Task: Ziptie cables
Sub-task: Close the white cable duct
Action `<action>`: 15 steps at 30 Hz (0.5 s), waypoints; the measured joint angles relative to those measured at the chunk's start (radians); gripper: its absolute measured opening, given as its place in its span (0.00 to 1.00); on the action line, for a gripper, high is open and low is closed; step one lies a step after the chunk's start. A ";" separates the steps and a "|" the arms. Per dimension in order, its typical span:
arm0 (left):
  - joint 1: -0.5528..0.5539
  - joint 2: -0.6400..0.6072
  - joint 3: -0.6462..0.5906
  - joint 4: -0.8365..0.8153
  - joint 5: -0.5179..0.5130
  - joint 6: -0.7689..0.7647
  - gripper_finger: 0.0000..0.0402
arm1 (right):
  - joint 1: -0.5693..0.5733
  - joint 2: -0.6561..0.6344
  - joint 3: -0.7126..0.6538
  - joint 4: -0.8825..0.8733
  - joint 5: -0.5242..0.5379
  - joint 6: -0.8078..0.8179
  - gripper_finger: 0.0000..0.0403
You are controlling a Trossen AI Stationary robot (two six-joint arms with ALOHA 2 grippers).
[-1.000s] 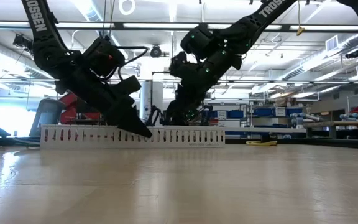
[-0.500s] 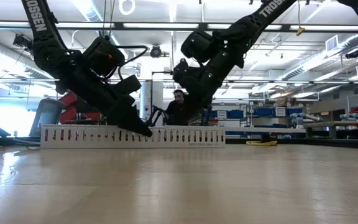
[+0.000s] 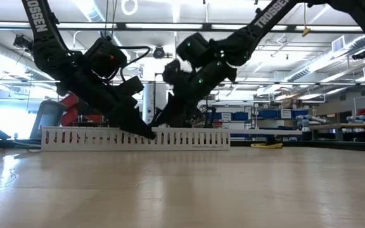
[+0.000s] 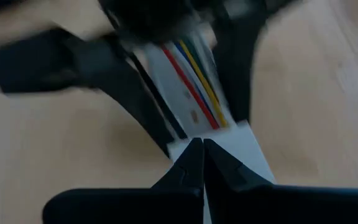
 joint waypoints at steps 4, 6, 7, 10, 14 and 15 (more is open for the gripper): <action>-0.001 0.001 0.002 -0.002 0.002 -0.008 0.58 | 0.003 -0.050 -0.001 0.014 -0.013 -0.023 0.00; -0.001 0.002 0.002 -0.003 0.000 -0.012 0.59 | 0.002 -0.060 0.001 0.005 -0.012 -0.025 0.00; -0.001 0.002 0.002 -0.002 -0.001 -0.004 0.60 | 0.001 -0.060 0.000 -0.008 -0.011 -0.025 0.00; -0.001 0.002 0.002 -0.003 -0.001 0.023 0.65 | 0.000 -0.060 -0.001 -0.023 -0.006 -0.025 0.00; -0.001 0.002 0.001 -0.002 -0.001 0.024 0.71 | -0.001 -0.060 0.000 -0.032 -0.006 -0.025 0.00; -0.001 0.002 0.001 -0.001 -0.001 0.028 0.72 | -0.001 -0.060 0.000 -0.032 -0.006 -0.025 0.00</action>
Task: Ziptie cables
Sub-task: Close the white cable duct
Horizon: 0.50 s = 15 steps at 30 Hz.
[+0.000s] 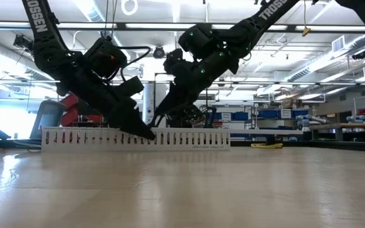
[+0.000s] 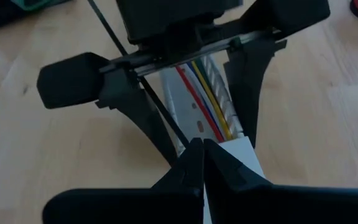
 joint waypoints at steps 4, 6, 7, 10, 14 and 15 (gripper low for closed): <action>0.000 0.000 0.000 -0.006 0.000 0.002 0.74 | 0.000 0.000 0.000 0.001 0.000 0.005 0.00; 0.000 0.000 0.000 -0.022 0.000 0.003 0.74 | 0.000 0.000 0.000 0.001 0.000 0.005 0.00; 0.000 0.000 0.000 -0.034 0.000 0.003 0.74 | 0.000 0.000 0.000 -0.001 0.000 0.005 0.00; 0.000 -0.011 0.000 -0.091 0.000 0.003 0.74 | 0.000 0.000 0.000 -0.017 0.001 0.006 0.00; 0.000 -0.067 -0.013 -0.131 0.000 -0.004 0.74 | -0.001 0.000 0.000 -0.043 0.010 0.007 0.00; -0.001 -0.087 -0.020 -0.132 0.000 -0.005 0.74 | -0.001 0.000 0.000 -0.046 0.015 0.007 0.00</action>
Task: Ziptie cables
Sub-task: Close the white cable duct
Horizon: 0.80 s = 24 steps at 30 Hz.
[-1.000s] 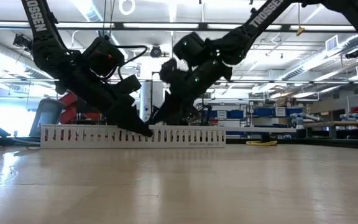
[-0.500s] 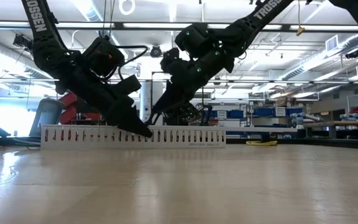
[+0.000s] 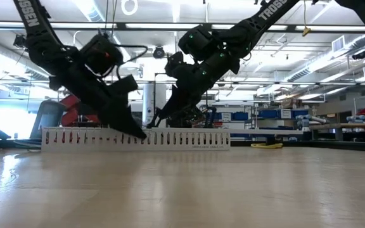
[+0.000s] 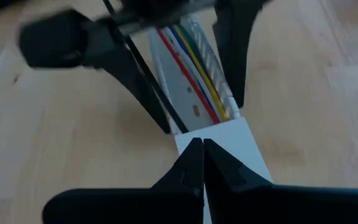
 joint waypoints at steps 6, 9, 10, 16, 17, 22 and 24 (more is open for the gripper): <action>-0.001 -0.126 -0.075 0.003 0.000 -0.021 0.74 | 0.000 0.000 0.000 -0.009 0.011 0.000 0.00; -0.001 -0.133 -0.111 0.006 0.000 -0.061 0.74 | 0.000 -0.001 0.000 -0.015 0.010 0.000 0.00; -0.001 -0.134 -0.123 0.016 0.000 -0.081 0.74 | 0.000 -0.001 0.000 -0.015 0.010 0.000 0.00; -0.001 -0.116 -0.155 0.109 0.000 -0.107 0.74 | 0.000 -0.001 0.001 -0.013 0.010 0.000 0.00; -0.001 -0.108 -0.154 0.124 0.000 -0.104 0.74 | 0.000 -0.001 0.001 -0.013 0.010 0.000 0.00; -0.001 -0.058 -0.149 0.167 0.000 -0.054 0.74 | 0.000 -0.001 0.001 -0.028 0.011 0.003 0.00; -0.001 -0.032 -0.149 0.182 0.000 -0.057 0.73 | -0.002 -0.001 0.001 -0.042 0.013 0.012 0.00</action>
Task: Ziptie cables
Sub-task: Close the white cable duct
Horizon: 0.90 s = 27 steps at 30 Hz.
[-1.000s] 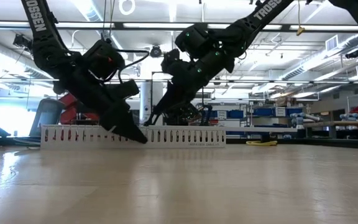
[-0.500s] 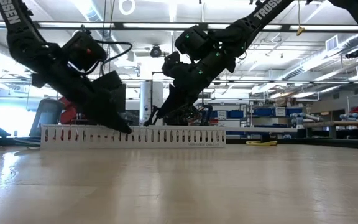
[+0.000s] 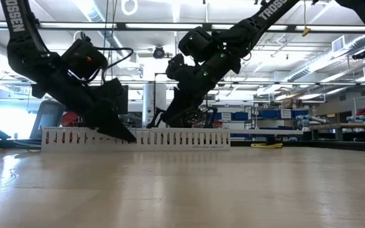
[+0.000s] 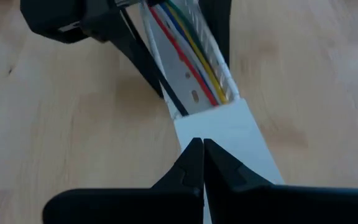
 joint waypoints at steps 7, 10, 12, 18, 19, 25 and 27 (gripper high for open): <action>0.000 0.020 0.000 0.009 -0.002 -0.024 0.61 | -0.007 -0.001 0.000 -0.070 0.134 0.009 0.00; 0.000 0.020 0.001 0.010 -0.002 -0.022 0.56 | -0.007 -0.002 0.001 -0.080 0.149 0.003 0.00; 0.000 0.020 0.001 0.010 -0.002 -0.021 0.55 | -0.004 -0.002 0.001 -0.085 0.151 -0.002 0.00; -0.001 0.020 0.001 0.016 0.002 -0.019 0.56 | -0.006 0.014 0.003 -0.120 0.055 0.022 0.00; -0.001 0.020 -0.001 0.021 0.005 -0.019 0.56 | -0.007 0.025 0.004 -0.101 0.024 0.024 0.00; -0.001 0.021 -0.002 0.031 0.005 -0.001 0.56 | 0.002 0.077 0.006 0.078 -0.061 0.024 0.00; -0.001 0.022 -0.002 0.035 0.006 0.001 0.56 | 0.004 0.078 0.005 0.128 -0.076 0.018 0.00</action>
